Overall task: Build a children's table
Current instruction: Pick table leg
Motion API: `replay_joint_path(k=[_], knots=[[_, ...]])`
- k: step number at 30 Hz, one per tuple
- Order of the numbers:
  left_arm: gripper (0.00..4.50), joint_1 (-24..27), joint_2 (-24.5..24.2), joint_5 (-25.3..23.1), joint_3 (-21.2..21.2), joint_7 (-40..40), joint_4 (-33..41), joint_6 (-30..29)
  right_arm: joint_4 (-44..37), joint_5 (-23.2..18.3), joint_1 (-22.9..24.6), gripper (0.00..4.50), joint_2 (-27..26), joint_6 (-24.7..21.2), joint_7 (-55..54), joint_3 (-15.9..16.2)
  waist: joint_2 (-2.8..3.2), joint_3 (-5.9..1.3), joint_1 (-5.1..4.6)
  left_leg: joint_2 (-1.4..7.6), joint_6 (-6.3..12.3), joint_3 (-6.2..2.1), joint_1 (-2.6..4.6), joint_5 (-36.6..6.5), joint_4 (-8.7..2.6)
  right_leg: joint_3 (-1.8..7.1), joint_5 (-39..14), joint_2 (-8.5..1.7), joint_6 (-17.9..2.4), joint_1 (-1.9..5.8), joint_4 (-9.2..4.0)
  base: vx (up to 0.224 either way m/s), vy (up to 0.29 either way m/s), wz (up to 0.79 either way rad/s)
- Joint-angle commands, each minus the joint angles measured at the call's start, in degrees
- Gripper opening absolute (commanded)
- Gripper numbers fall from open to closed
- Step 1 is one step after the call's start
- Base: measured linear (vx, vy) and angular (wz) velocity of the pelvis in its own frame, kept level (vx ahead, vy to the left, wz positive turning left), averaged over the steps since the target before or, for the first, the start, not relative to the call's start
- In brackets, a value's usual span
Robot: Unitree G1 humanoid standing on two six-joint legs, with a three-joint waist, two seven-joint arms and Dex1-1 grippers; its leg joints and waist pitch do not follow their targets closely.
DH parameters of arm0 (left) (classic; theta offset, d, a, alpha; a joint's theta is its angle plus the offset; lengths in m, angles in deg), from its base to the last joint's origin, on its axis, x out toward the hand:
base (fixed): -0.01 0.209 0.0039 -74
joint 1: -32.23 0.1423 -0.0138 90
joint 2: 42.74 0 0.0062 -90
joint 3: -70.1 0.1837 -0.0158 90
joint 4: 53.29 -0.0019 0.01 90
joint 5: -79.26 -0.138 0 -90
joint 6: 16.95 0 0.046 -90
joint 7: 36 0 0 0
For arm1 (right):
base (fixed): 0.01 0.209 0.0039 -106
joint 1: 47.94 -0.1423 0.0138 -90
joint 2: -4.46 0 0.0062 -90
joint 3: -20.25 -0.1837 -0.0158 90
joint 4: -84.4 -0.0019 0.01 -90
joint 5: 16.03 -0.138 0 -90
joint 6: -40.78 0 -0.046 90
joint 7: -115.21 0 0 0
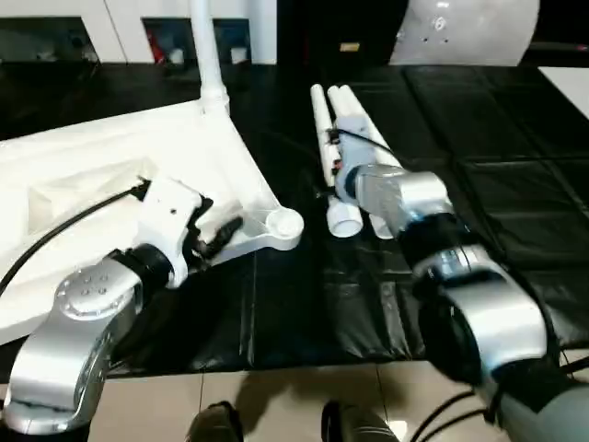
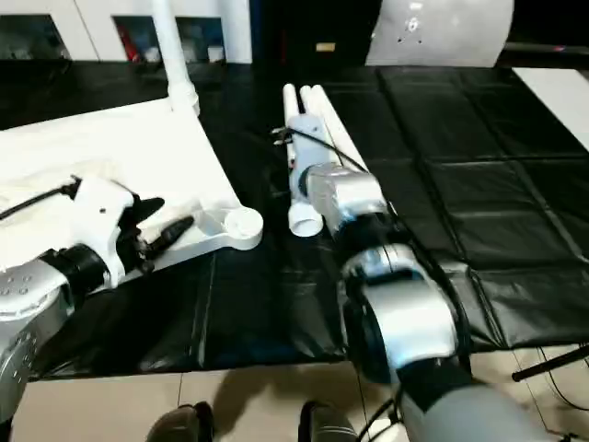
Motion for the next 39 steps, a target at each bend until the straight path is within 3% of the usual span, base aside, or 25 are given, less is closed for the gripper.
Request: replay_joint_path(k=[1,10,16,17,29,39], knots=[[2.77,0.4,-0.8,0.0,0.8,0.2,1.9,-1.2,3.9,-0.2,-0.4,4.50,0.4,0.4,-1.2,-1.1,0.56,-3.30,-0.39,0.33,-2.41,0.28,1.87,-14.6,-3.75,1.41,-9.4,-2.51,-10.1,2.27,-3.39,0.000,0.000,0.00],[2.77,1.0,-2.4,0.7,1.3,-0.8,3.4,-2.3,9.7,-0.5,-2.2,4.50,0.9,0.9,-1.6,-2.3,0.63,-2.72,-0.51,0.41,-3.19,0.19,1.99,-16.7,-3.95,1.42,-12.5,-2.61,-9.5,1.92,-3.54,0.000,0.000,0.00],[2.83,1.0,-2.9,1.4,1.5,-1.4,4.2,-2.7,11.3,-1.3,-3.0,3.89,1.0,2.0,-0.8,-3.7,0.49,-2.46,-0.54,0.42,-3.23,0.19,2.09,-18.3,-4.07,1.44,-14.5,-2.62,-9.1,1.69,-3.75,0.000,0.000,0.00],[2.83,1.2,-3.4,1.6,1.9,-1.8,4.2,-2.6,11.7,-1.4,-3.2,3.79,1.0,1.7,-0.2,-3.7,0.76,-2.41,-0.56,0.42,-3.32,0.16,2.13,-18.7,-4.13,1.40,-14.7,-2.55,-9.1,1.59,-3.81,0.000,0.000,0.00],[2.83,0.6,-4.6,2.4,3.2,-3.2,3.9,-2.5,12.9,-1.2,-3.7,2.66,1.4,0.9,0.6,-4.5,0.84,-2.69,-0.54,0.39,-3.38,0.25,2.02,-17.5,-4.06,1.43,-12.8,-2.62,-10.1,1.86,-3.59,0.000,0.000,0.00],[2.83,0.1,-5.0,3.8,3.7,-4.8,3.4,-1.4,12.8,-1.9,-3.8,1.98,1.6,1.8,0.1,-6.2,0.90,-2.82,-0.55,0.45,-3.32,0.36,2.05,-17.2,-4.03,1.45,-11.8,-2.54,-10.5,1.92,-3.50,0.000,0.000,0.00]])
